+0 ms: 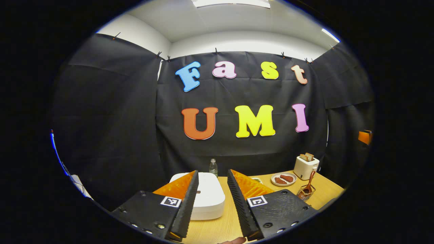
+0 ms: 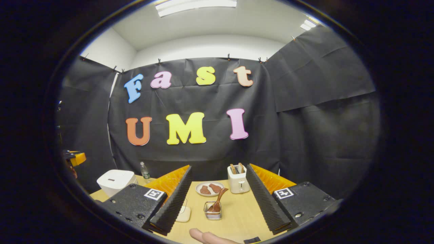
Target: Close the left gripper, press the button to open the rice cooker; take a wooden spoon from the chopstick holder with the right hand, scoop a spoonful of rice and pour it into the rice cooker, then put the wooden spoon back into the chopstick holder.
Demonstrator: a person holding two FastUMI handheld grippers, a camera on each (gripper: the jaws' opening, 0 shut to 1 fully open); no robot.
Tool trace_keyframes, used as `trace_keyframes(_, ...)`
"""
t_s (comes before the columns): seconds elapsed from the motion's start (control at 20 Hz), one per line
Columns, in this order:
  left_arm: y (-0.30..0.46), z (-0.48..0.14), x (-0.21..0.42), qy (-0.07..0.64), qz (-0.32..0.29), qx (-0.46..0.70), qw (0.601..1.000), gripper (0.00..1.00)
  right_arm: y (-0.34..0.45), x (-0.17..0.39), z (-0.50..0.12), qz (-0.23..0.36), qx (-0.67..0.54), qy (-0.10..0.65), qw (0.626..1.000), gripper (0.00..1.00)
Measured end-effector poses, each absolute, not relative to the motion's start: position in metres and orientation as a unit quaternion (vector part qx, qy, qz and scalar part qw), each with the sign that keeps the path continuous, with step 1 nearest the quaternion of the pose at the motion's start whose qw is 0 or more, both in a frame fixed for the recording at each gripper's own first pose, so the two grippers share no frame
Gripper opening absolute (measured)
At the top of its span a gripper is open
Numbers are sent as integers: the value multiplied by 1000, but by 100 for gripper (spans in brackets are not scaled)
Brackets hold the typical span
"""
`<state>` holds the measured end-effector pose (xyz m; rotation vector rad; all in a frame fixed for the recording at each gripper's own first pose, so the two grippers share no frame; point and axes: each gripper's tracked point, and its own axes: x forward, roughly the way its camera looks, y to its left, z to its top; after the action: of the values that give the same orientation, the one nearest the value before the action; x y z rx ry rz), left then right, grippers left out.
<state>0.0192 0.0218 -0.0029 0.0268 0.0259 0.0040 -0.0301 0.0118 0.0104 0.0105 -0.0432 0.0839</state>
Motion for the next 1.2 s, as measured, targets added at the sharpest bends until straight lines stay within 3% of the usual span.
trace_keyframes(0.1, 18, -12, 26, 38, -10, -1, 999, 47, 8, -30, 12, 36, 7, -29, 999, 98)
trace_keyframes(0.2, 23, -12, 22, 51, -19, 3, 999, 45, 8, -29, 7, 39, 8, -31, 999, 99)
trace_keyframes(0.3, 29, -18, 41, 52, -1, 3, 999, 0, 10, -28, 1, 45, 6, -27, 999, 100)
trace_keyframes(0.35, 26, -25, 47, 66, -6, 3, 998, 5, 11, -26, -3, 49, 6, -24, 999, 99)
trace_keyframes(0.55, 41, -41, 63, 102, 19, 9, 995, 0, 10, -15, -19, 55, 3, -13, 998, 99)
trace_keyframes(1.0, 79, -129, 149, 224, 45, -16, 973, 0, 3, 17, -55, 59, -17, 18, 998, 100)
trace_keyframes(1.2, 92, -159, 176, 247, 58, -6, 967, 0, 4, 28, -66, 59, -20, 32, 998, 100)
